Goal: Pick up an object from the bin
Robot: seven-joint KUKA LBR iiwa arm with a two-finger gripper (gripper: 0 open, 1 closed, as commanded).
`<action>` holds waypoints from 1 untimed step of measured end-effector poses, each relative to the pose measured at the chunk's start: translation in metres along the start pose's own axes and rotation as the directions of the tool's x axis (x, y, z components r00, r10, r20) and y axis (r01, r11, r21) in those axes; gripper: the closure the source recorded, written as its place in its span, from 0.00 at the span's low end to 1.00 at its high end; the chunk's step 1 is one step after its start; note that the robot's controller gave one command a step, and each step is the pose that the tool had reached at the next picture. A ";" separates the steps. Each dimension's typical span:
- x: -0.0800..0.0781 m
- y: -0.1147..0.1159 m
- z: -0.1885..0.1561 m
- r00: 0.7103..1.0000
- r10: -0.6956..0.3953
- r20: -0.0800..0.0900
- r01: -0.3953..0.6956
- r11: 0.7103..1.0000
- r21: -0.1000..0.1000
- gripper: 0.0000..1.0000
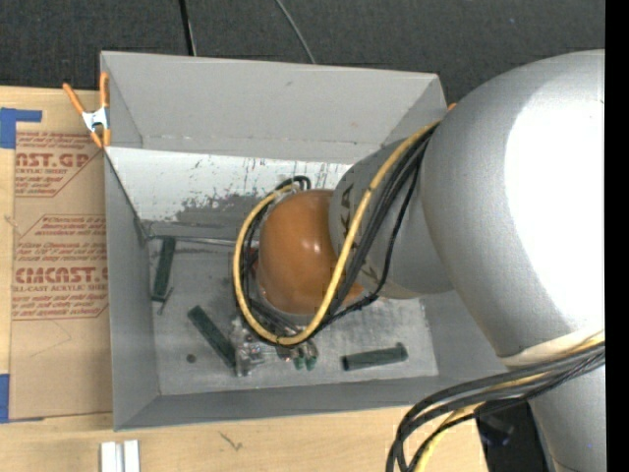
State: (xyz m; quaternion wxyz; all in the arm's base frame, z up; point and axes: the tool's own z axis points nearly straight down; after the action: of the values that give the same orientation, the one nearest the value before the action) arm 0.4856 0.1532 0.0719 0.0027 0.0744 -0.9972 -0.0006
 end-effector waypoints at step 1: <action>-0.016 -0.011 -0.128 0.998 -0.056 0.007 0.056 0.998 0.001 1.00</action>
Offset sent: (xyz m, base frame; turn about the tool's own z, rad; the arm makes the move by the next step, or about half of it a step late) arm 0.0000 0.0000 0.0000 0.0000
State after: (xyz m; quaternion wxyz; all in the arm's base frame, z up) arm 0.5036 0.1445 0.1996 -0.0009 0.1023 -0.9948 -0.0003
